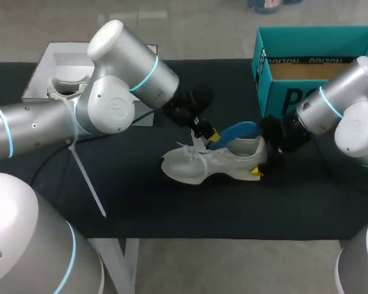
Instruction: Take the shoe out of the shoebox, open the shoe tongue, remove and reinsert the insole, then place the shoe into the shoebox
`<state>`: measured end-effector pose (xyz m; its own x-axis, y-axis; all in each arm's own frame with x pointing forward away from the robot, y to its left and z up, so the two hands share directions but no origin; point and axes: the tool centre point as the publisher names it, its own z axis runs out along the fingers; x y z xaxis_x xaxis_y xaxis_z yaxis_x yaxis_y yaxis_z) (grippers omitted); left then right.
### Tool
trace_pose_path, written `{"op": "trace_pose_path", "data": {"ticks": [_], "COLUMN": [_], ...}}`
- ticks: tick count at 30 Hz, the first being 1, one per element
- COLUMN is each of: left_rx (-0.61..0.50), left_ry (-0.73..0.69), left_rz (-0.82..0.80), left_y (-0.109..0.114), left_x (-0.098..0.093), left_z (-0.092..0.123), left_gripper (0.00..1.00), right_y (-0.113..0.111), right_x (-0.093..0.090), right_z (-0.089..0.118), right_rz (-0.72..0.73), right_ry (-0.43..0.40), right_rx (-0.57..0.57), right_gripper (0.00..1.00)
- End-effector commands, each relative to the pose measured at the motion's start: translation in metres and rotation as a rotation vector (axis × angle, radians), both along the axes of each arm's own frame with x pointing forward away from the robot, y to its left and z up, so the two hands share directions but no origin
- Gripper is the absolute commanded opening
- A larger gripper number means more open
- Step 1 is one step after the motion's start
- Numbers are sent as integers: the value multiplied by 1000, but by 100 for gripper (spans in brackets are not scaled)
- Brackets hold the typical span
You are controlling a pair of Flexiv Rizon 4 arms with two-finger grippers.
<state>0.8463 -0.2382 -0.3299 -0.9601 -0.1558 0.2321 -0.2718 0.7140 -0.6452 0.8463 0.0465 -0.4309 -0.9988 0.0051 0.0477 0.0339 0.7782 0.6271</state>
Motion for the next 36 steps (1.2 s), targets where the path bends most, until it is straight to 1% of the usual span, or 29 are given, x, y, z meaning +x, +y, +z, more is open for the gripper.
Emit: {"op": "trace_pose_path", "data": {"ticks": [1, 5, 7, 14, 17, 20, 25, 36], "left_rx": [-166, -234, -241, -210, -188, -158, -156, -144], "left_ry": [33, 67, 69, 49, 36, 29, 54, 76], "left_rz": [-11, -39, -52, -130, -150, -150, -152, -171], "left_y": [9, 5, 2, -7, -9, -11, -16, -30], "left_x": [1, -1, -3, -13, -15, -11, -6, -4], "left_z": [7, 21, 27, 54, 61, 60, 52, 42], "left_gripper": [0, 0, 0, 0, 0, 0, 0, 0], "right_y": [1, 1, 1, 1, 1, 1, 1, 1], "right_x": [-1, -1, -1, -1, -1, -1, -1, -1], "right_z": [-1, -1, -1, -1, -1, -1, -1, -1], "right_rz": [-1, -1, -1, -1, -1, -1, -1, -1], "right_ry": [-1, -1, -1, -1, -1, -1, -1, -1], "right_rx": [-3, -3, -3, -3, -3, -3, -3, -3], "right_gripper": [0, 0, 0, 0, 0, 0, 0, 0]}}
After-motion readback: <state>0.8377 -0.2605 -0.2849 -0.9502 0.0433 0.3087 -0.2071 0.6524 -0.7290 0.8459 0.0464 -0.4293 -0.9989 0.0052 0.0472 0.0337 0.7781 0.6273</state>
